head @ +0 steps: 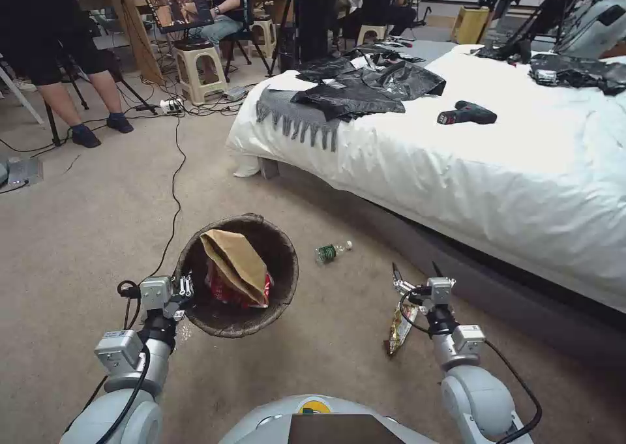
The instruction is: Pick up the trash bin, then pick up the garbage from the floor and place it into the trash bin.
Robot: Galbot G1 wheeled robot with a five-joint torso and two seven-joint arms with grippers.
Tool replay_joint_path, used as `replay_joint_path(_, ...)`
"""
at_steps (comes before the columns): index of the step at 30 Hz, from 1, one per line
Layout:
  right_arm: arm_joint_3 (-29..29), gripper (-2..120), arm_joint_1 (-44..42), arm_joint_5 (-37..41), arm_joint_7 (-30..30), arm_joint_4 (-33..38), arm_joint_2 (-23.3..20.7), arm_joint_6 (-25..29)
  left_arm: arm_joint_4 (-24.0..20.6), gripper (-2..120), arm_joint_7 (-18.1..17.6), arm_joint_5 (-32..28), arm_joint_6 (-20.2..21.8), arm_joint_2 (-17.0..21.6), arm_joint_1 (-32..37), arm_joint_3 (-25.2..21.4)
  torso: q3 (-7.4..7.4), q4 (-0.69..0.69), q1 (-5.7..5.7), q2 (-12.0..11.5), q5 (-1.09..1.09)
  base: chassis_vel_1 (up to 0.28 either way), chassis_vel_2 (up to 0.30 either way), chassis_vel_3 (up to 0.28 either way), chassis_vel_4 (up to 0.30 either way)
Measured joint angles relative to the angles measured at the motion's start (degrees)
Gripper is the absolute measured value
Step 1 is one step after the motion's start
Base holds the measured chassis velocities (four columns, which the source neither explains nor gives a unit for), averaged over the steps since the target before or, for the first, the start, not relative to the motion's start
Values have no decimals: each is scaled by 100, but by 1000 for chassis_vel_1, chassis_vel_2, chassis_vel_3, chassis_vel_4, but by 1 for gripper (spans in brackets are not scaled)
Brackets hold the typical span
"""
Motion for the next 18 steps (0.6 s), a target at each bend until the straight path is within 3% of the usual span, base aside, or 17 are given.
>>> replay_joint_path(18, -71, 100, 344, 469, 38, -1519, -165, -213, -2, 0, -12, -1, -16, 3, 12, -14, 0, 0, 0, 0, 0, 0, 0, 0, 0)
